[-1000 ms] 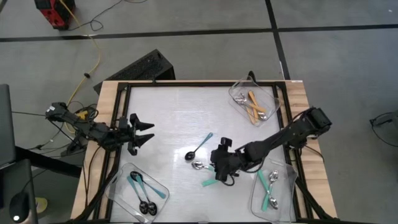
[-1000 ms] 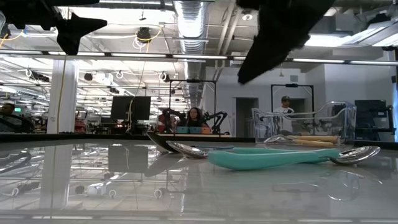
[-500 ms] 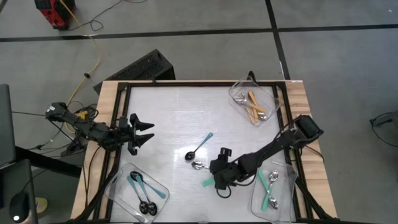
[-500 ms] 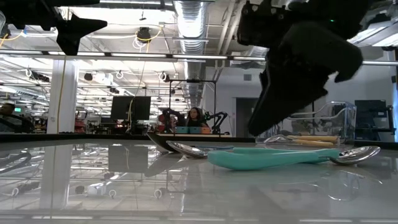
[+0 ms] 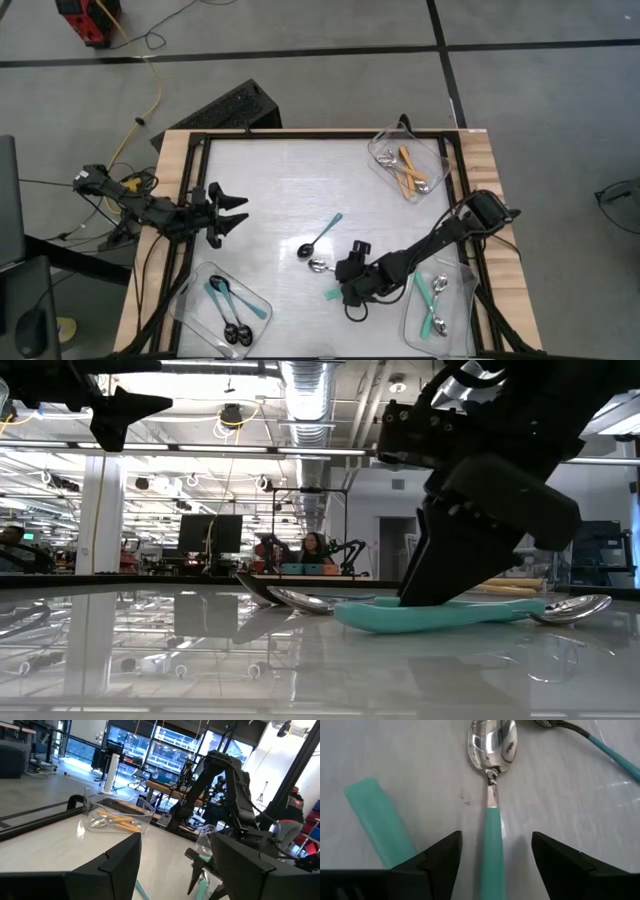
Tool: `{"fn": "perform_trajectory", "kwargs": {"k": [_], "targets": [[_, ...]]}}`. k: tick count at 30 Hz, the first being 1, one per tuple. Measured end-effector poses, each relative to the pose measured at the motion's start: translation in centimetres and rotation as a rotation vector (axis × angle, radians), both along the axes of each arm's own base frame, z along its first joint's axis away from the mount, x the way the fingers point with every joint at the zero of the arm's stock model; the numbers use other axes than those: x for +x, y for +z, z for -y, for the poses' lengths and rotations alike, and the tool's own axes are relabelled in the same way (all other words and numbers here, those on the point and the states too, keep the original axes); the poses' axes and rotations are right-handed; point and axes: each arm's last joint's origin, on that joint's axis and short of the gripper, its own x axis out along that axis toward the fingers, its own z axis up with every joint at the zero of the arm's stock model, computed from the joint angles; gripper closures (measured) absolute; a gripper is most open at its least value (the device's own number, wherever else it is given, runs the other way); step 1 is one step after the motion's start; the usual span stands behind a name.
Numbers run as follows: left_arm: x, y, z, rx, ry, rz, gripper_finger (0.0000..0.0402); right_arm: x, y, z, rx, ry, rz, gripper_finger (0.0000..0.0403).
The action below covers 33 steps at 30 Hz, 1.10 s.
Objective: Sort silverware by color (type)
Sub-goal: Put the green spoon into the bottom right transparent bin
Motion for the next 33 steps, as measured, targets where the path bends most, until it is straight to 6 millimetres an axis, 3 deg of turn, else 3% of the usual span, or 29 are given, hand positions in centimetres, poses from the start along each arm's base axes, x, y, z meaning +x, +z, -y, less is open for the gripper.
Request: {"fn": "perform_trajectory", "kwargs": {"k": [8, 14, 25, 33], "targets": [[0.0, 0.0, 0.0, 0.000, 0.003, 0.000, 0.0176, 0.5, 0.0, 0.8, 0.130, 0.013, -0.052, 0.0238], [0.0, 0.0, 0.0, 0.000, 0.004, 0.000, 0.0176, 0.8, 0.0, 1.6, 0.136, -0.001, -0.062, 0.0309], [0.0, 0.0, 0.0, 0.000, 0.004, -0.001, 0.0176, 0.8, 0.6, 1.8, 0.107, 0.049, -0.067, 0.0319], [0.0, -0.1, 0.0, 0.003, 0.016, -0.007, 0.0176, 0.5, 5.3, 3.3, 0.041, 0.082, 0.031, 0.0320]]}}
